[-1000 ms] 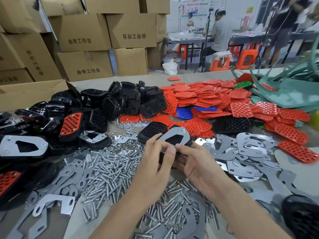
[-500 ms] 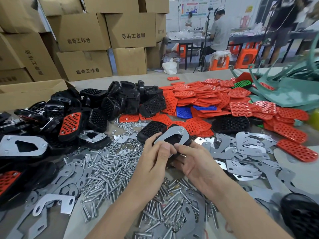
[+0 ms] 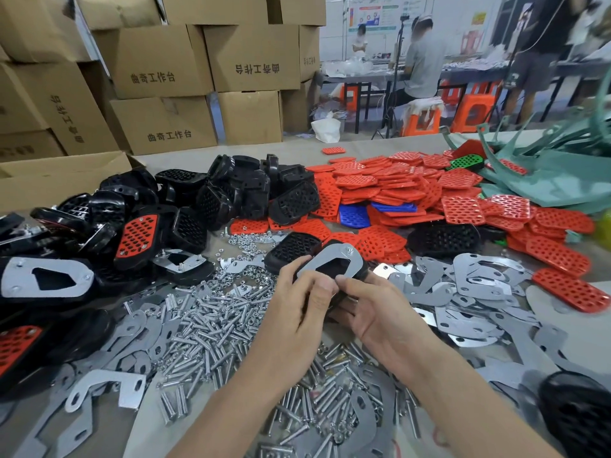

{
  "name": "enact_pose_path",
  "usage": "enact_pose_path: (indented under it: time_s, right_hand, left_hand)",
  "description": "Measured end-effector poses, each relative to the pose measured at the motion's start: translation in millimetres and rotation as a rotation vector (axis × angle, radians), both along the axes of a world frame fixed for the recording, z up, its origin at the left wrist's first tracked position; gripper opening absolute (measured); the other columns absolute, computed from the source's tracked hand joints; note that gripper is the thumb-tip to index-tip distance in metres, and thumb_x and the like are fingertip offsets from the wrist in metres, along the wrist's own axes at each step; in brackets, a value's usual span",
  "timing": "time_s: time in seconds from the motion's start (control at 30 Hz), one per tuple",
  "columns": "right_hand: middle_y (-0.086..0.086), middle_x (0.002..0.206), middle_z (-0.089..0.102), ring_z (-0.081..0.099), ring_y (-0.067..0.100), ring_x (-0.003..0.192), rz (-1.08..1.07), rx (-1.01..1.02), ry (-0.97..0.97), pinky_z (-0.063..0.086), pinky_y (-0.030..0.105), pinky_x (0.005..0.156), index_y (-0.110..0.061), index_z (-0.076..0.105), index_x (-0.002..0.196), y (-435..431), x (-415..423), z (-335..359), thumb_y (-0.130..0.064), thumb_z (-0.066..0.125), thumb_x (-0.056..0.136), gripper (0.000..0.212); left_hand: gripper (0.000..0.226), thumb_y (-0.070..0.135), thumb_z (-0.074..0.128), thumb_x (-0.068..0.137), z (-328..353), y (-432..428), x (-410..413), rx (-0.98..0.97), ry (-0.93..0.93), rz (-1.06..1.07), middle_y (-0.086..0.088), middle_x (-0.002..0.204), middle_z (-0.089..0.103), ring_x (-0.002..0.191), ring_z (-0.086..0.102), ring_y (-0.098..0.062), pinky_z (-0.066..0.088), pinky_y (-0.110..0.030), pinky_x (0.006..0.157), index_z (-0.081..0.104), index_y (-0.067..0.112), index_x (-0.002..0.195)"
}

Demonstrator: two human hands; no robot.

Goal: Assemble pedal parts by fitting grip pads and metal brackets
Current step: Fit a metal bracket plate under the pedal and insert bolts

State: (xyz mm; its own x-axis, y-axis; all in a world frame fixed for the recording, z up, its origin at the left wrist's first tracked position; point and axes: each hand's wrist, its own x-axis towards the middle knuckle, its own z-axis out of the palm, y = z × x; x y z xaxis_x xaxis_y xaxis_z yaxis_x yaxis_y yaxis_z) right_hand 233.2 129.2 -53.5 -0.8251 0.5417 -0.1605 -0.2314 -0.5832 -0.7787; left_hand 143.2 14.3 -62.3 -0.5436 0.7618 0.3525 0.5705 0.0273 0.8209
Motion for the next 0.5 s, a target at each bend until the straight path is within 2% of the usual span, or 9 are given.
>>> enact_pose_path:
  time_s: [0.07, 0.13, 0.3, 0.5]
  right_hand:
    - [0.029, 0.112, 0.073, 0.075, 0.038, 0.103, -0.006, -0.016, -0.004, 0.064, 0.037, 0.074, 0.002, 0.066, 0.108, 0.7, -0.2, 0.2, 0.006, 0.054, 0.097, 0.017]
    - [0.033, 0.117, 0.071, 0.072, 0.041, 0.109, -0.007, -0.025, -0.005, 0.065, 0.038, 0.075, 0.001, 0.067, 0.102, -0.4, 0.9, 1.6, 0.007, 0.053, 0.098, 0.016]
    - [0.028, 0.108, 0.074, 0.077, 0.036, 0.098, 0.002, -0.049, -0.005, 0.062, 0.034, 0.066, 0.002, 0.066, 0.101, -2.4, 4.2, 4.8, 0.009, 0.053, 0.098, 0.015]
    - [0.028, 0.11, 0.073, 0.076, 0.036, 0.101, 0.014, -0.033, -0.009, 0.063, 0.034, 0.069, 0.003, 0.066, 0.108, -1.7, 4.0, 3.6, 0.007, 0.055, 0.096, 0.017]
  left_hand:
    - [0.028, 0.062, 0.033, 0.1, 0.7, -0.6, 0.9, -0.001, -0.01, 0.007, 0.02, 0.122, 0.052, 0.131, 0.041, 0.007, 0.033, -0.003, 0.094, 0.053, 0.043, 0.104]
    - [0.022, 0.059, 0.036, 0.101, 1.8, -0.5, 1.5, -0.01, 0.003, 0.017, 0.02, 0.116, 0.052, 0.124, 0.046, 0.006, 0.035, -0.004, 0.089, 0.049, 0.043, 0.101]
    - [0.027, 0.06, 0.034, 0.1, 1.0, -0.6, 0.2, -0.021, 0.057, 0.024, 0.02, 0.128, 0.045, 0.136, 0.031, 0.014, 0.025, 0.004, 0.093, 0.054, 0.042, 0.097]
    - [0.026, 0.06, 0.036, 0.1, 0.7, 0.7, 0.1, -0.009, 0.09, 0.023, 0.018, 0.131, 0.043, 0.131, 0.03, 0.021, 0.024, 0.006, 0.091, 0.057, 0.044, 0.097]
